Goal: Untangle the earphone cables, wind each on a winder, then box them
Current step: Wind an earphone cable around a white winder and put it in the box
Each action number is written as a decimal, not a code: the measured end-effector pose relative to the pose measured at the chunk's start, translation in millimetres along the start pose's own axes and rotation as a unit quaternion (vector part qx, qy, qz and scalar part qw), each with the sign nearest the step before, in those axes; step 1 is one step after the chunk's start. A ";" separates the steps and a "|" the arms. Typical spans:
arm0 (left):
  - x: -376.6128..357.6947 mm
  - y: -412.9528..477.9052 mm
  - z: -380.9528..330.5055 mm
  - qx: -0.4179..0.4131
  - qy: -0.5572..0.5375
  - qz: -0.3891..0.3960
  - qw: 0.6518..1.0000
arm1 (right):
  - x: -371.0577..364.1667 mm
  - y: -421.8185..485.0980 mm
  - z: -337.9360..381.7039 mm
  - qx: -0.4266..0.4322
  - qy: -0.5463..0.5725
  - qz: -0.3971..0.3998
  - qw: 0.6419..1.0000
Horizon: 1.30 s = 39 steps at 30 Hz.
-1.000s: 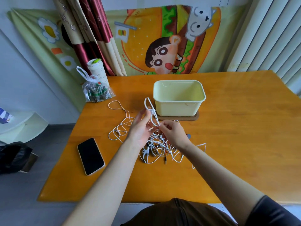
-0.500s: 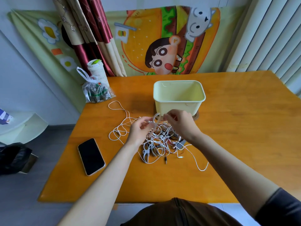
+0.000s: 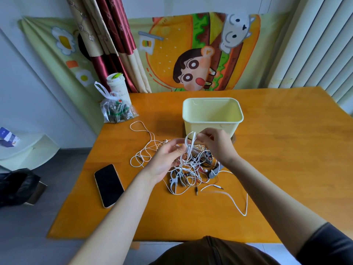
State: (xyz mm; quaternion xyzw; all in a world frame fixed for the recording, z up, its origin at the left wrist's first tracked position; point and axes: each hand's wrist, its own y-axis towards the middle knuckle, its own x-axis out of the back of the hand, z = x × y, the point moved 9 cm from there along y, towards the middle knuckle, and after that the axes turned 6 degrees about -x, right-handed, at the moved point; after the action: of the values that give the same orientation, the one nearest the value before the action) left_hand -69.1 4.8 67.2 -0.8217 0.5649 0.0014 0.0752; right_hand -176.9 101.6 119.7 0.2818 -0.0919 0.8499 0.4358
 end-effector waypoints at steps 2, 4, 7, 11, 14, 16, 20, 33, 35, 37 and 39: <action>-2.8 1.8 -4.4 -0.005 -0.059 -0.002 0.998 | -7.2 -2.1 -4.9 -0.015 0.003 0.014 1.000; -1.8 4.3 -6.8 -0.008 -0.129 -0.029 0.991 | -16.6 -6.5 -11.6 -0.047 0.039 0.027 0.998; 1.3 7.4 -6.4 -0.010 -0.197 -0.072 0.978 | -28.6 -15.6 -19.9 -0.119 0.137 0.033 0.983; 12.5 8.8 -1.1 -0.011 -0.235 -0.132 0.963 | -34.5 -26.0 -19.8 -0.120 0.156 0.013 0.980; 19.4 8.0 2.7 -0.012 -0.249 -0.161 0.955 | -31.9 -27.8 -14.6 -0.092 0.141 -0.011 0.986; 17.2 7.5 1.8 -0.013 -0.272 -0.162 0.949 | -34.4 -25.5 -12.6 -0.090 0.132 0.004 0.987; 11.7 9.0 2.6 -0.005 -0.303 -0.164 0.939 | -46.3 -24.7 -15.9 -0.105 0.102 0.059 0.987; 43.5 4.6 -1.0 -0.086 0.138 -0.260 0.952 | -52.3 -35.2 5.5 0.009 -0.026 0.081 0.996; 43.8 4.3 2.5 -0.093 0.208 -0.238 0.944 | -46.4 -30.3 4.0 0.010 -0.047 0.078 0.996; 44.2 6.1 10.2 -0.087 0.226 -0.206 0.948 | -37.5 -24.0 1.6 0.012 -0.066 0.069 0.995; 37.9 8.8 17.9 -0.073 0.224 -0.159 0.959 | -28.3 -18.2 -2.2 0.012 -0.078 0.057 0.995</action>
State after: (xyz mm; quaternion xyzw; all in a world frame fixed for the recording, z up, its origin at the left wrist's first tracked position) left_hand -62.0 -31.2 45.1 -0.8836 0.4276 -0.1532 -0.1137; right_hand -150.3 93.9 100.4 0.3467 -0.1319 0.8498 0.3744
